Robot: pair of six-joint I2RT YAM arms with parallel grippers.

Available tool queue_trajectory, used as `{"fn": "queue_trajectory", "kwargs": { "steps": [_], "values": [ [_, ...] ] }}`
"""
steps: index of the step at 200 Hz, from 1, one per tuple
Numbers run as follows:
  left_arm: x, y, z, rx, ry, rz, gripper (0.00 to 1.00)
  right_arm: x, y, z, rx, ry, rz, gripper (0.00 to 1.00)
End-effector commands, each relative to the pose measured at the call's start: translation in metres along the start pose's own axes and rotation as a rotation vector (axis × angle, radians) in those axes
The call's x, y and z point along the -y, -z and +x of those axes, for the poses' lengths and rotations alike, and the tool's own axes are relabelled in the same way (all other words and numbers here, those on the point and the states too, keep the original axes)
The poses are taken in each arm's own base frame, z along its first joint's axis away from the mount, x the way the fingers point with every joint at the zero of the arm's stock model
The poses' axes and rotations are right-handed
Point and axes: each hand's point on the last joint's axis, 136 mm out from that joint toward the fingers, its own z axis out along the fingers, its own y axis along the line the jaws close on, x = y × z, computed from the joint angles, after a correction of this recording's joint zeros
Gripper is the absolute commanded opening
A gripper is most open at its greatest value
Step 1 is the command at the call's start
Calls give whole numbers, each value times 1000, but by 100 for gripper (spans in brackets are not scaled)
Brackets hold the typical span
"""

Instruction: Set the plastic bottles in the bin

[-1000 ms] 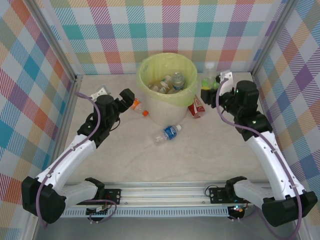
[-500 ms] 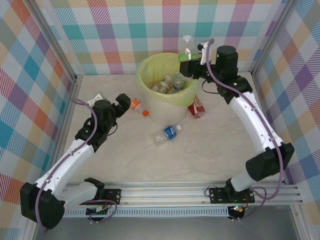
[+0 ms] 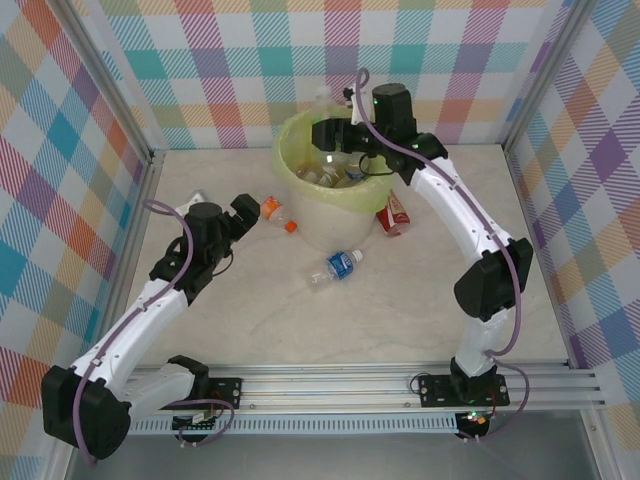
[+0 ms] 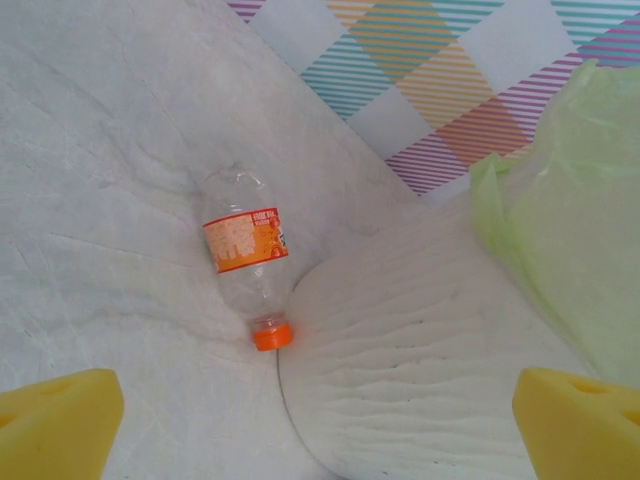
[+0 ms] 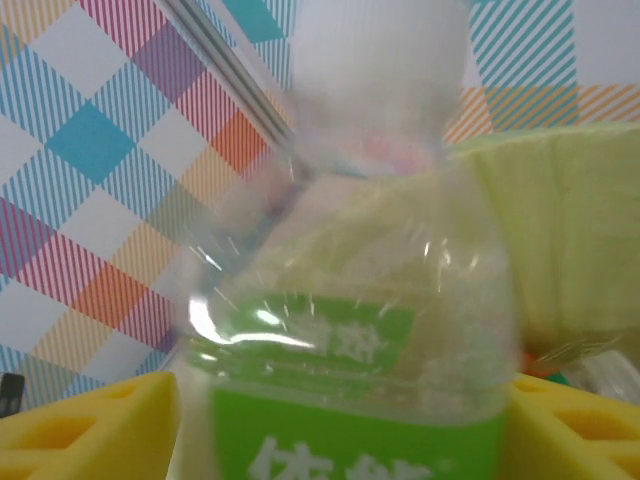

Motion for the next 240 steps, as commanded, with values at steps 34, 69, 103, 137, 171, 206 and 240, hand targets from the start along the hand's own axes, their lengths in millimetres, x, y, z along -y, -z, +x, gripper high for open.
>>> {"fn": "queue_trajectory", "kwargs": {
  "steps": [34,69,103,137,171,206,240],
  "values": [
    [-15,-25,6,-62,12,-62,100,-17,43,-12,71,78,12,96],
    [-14,-49,8,-97,3,-85,100,-21,70,-3,102,104,36,100],
    [-6,-82,17,-152,15,-78,100,-23,103,10,148,140,72,100],
    [-10,-119,27,-208,49,-133,100,-17,135,30,173,147,145,100],
    [-27,-155,30,-236,103,-194,100,-6,164,57,182,162,221,100],
    [-36,-183,27,-252,130,-197,100,4,183,83,179,133,270,100],
    [-38,-207,33,-322,69,-246,100,18,192,96,183,114,342,100]
  ]
}}
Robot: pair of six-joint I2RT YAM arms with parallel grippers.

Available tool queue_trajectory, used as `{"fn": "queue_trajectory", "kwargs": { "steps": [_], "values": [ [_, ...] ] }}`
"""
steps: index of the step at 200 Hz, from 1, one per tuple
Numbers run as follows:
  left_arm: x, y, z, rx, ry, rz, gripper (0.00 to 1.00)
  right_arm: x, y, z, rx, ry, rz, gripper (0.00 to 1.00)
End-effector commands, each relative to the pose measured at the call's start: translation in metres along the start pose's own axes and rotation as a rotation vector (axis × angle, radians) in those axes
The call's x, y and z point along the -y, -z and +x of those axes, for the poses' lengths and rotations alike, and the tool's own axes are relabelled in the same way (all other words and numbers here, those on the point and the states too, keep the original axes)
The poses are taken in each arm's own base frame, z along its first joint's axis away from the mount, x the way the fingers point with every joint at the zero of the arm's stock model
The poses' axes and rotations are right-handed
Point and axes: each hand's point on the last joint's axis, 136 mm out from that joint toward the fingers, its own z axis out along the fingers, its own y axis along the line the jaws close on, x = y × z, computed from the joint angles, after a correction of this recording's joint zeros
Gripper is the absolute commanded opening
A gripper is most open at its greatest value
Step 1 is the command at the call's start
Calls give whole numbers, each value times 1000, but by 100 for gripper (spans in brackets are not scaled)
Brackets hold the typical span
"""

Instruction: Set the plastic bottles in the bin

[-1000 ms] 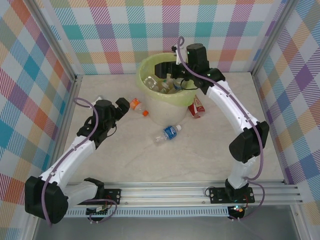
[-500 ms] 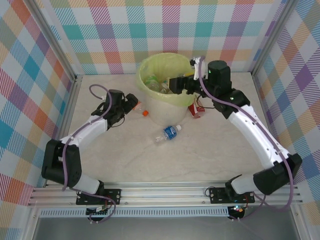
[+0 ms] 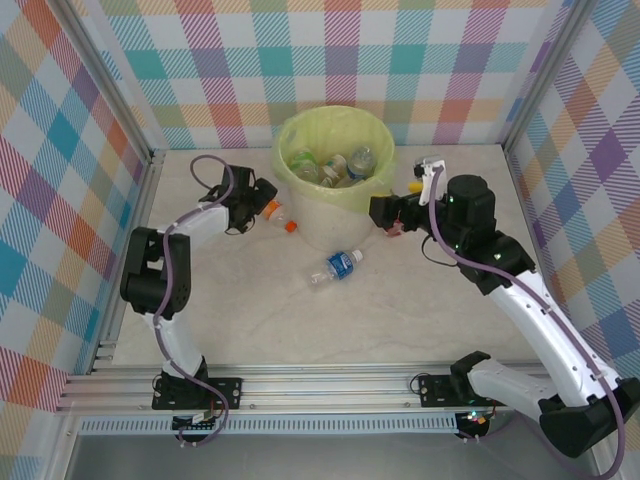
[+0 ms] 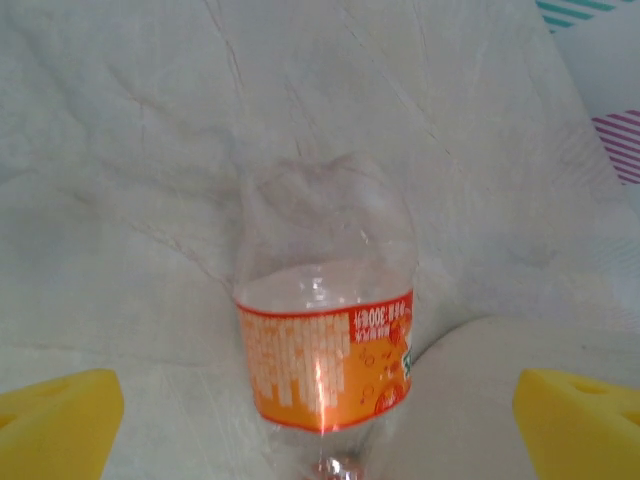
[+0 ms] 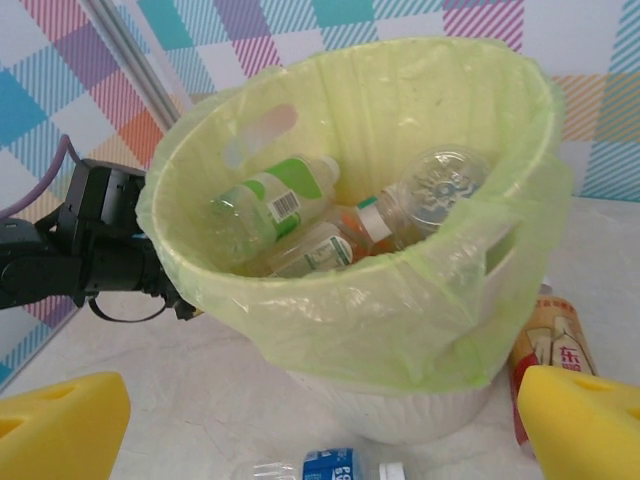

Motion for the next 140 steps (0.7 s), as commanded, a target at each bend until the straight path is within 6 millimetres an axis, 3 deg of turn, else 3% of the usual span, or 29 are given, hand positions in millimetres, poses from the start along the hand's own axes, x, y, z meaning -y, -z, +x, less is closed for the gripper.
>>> {"fn": "queue_trajectory", "kwargs": {
  "steps": [1,80,140],
  "values": [
    [11,-10,-5,-42,-41,-8,100,15,5,6,12,-8,80,100],
    [-7,-41,4,-151,-128,-173,100,24,3,25,-19,-39,109,100],
    [-10,-59,11,-198,-159,-199,92,28,1,26,-19,-36,128,100]
  ]
}}
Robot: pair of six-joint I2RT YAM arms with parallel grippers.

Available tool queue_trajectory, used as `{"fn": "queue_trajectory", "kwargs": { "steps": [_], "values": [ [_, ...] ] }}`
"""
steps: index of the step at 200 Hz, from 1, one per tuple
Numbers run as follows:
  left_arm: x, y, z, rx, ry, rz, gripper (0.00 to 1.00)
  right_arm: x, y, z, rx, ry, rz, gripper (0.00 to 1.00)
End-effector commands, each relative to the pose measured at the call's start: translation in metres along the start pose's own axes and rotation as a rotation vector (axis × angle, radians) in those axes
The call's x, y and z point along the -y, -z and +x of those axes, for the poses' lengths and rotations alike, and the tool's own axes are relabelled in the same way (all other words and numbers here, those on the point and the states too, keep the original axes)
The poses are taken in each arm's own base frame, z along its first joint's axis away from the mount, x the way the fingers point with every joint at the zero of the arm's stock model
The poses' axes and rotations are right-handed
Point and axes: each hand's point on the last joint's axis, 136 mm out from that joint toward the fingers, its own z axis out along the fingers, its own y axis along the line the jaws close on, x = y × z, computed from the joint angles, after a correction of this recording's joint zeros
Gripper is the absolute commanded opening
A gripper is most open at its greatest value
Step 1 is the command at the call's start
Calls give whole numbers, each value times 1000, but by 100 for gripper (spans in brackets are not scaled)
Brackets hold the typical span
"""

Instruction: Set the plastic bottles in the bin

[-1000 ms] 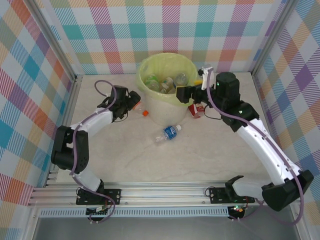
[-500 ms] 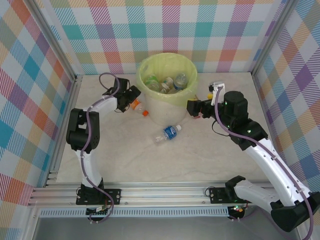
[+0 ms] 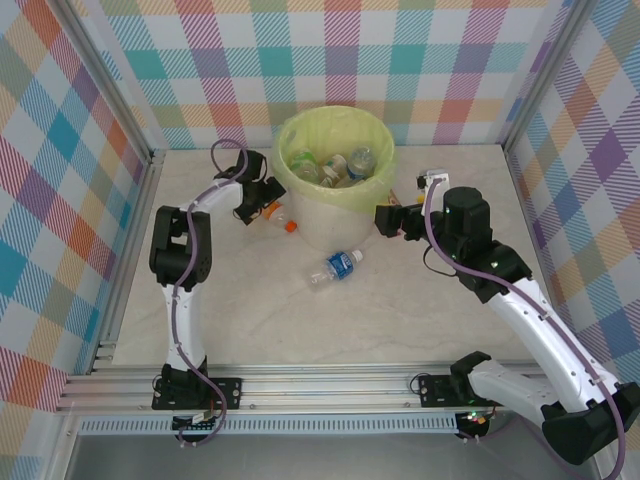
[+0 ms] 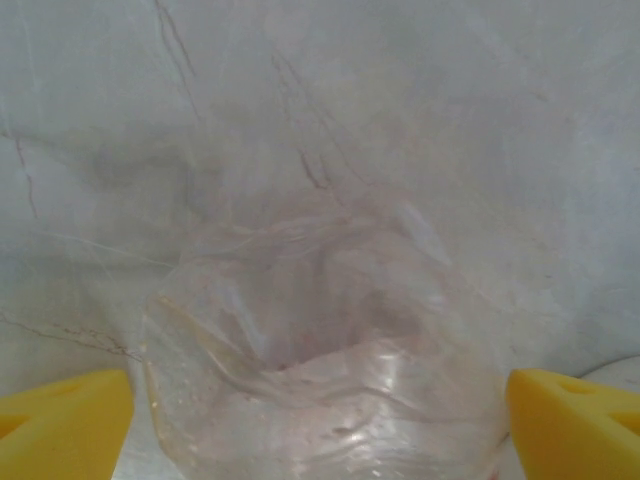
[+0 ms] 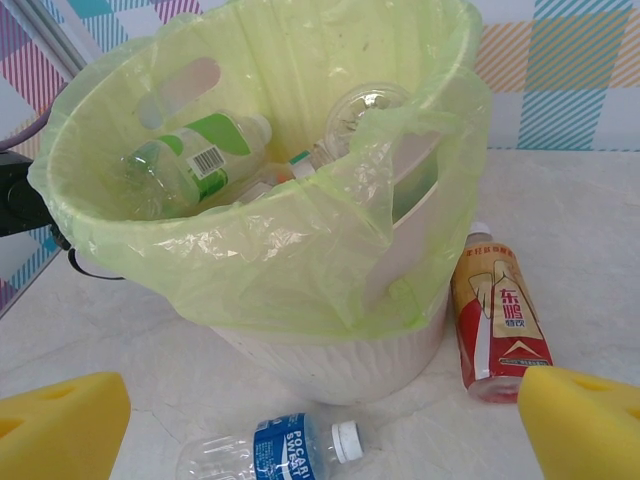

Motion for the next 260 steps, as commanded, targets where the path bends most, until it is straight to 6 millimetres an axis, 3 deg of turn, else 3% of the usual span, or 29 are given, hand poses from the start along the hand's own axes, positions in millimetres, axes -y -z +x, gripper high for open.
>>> {"fn": "queue_trajectory", "kwargs": {
  "steps": [1,69,127,171,222,260],
  "values": [
    [1,-2,4,-38,-31,-13,92,3,2,-4,25,-13,15,100],
    [3,3,8,-44,-106,17,74,4,-4,-3,21,4,21,100],
    [6,25,6,-1,-152,63,61,2,-7,-8,34,-2,10,100],
    [9,45,4,21,-162,88,57,3,-7,-7,38,-5,17,100],
    [11,94,-12,150,-159,119,53,10,-5,-10,82,-18,48,100],
    [25,158,-25,275,-151,225,53,14,-2,-16,126,-42,67,100]
  ]
}}
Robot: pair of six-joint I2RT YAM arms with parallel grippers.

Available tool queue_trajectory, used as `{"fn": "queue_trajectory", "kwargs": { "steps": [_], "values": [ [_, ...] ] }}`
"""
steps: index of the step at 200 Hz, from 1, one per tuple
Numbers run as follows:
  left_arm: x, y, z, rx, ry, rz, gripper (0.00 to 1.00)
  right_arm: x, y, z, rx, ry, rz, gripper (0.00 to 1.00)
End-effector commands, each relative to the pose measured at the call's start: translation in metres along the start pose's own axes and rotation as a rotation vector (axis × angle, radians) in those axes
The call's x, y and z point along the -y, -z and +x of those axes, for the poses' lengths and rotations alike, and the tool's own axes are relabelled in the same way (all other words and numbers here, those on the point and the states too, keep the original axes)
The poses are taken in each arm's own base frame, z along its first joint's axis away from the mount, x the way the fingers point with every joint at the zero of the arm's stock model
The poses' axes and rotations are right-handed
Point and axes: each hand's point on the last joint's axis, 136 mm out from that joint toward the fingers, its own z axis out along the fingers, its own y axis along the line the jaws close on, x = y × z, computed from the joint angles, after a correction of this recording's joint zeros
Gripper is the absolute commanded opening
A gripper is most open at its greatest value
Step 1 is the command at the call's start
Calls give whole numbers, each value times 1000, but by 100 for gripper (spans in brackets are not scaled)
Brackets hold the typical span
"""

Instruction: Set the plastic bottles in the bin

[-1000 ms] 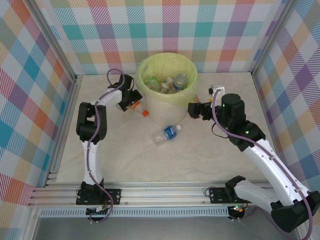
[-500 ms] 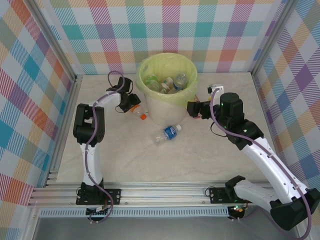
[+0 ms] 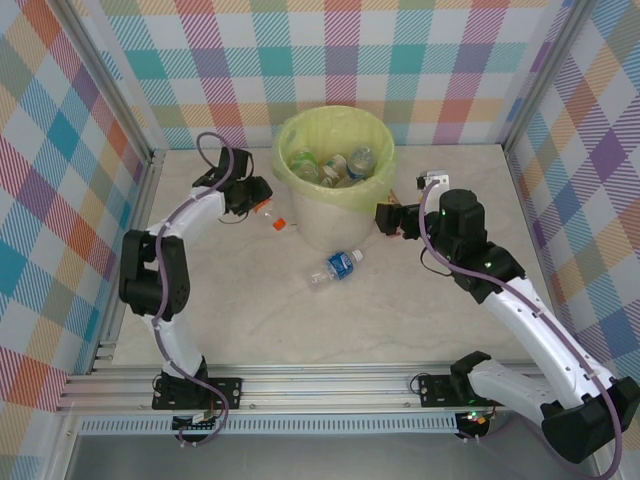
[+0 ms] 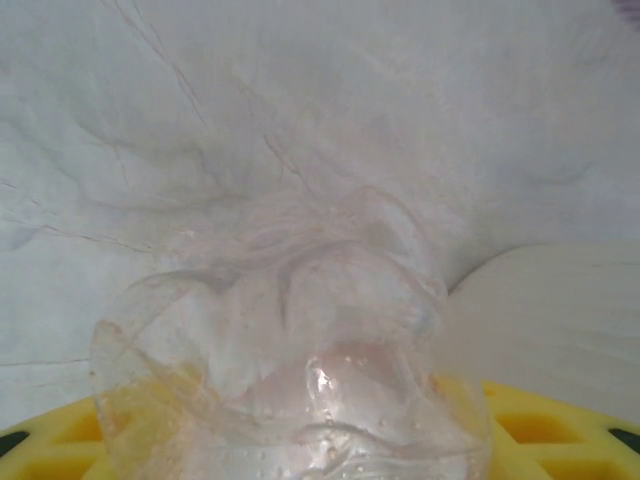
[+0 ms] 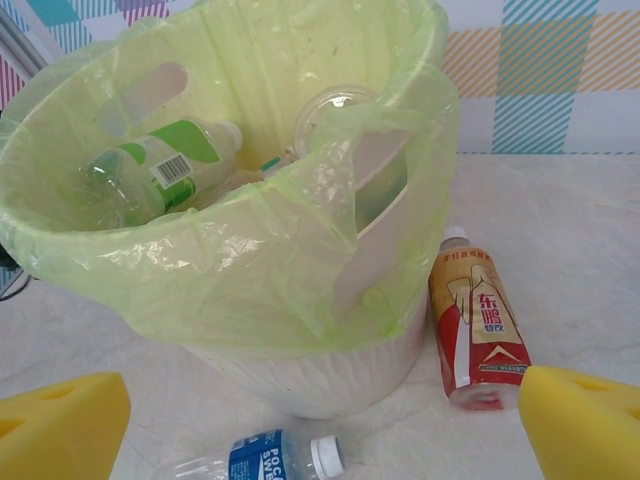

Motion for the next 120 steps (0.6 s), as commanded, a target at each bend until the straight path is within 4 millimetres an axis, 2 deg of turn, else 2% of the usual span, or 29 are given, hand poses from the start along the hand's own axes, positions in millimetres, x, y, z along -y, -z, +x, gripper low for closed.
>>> {"fn": "queue_trajectory", "kwargs": {
  "steps": [1,34,74,90,101,120],
  "values": [
    [19,47,-29,138,-4,85,53,2,7,-19,91,-36,14,100],
    [25,115,-61,331,-13,109,52,4,9,-23,120,-61,19,100],
    [28,188,-90,525,-44,110,51,9,10,-22,140,-71,45,100],
    [37,212,-94,573,-50,172,51,10,11,-23,147,-74,47,100],
    [52,234,-101,620,-57,248,50,10,10,-24,150,-75,47,100],
    [69,257,-103,621,-76,325,49,10,10,-24,152,-76,48,100]
  ]
}}
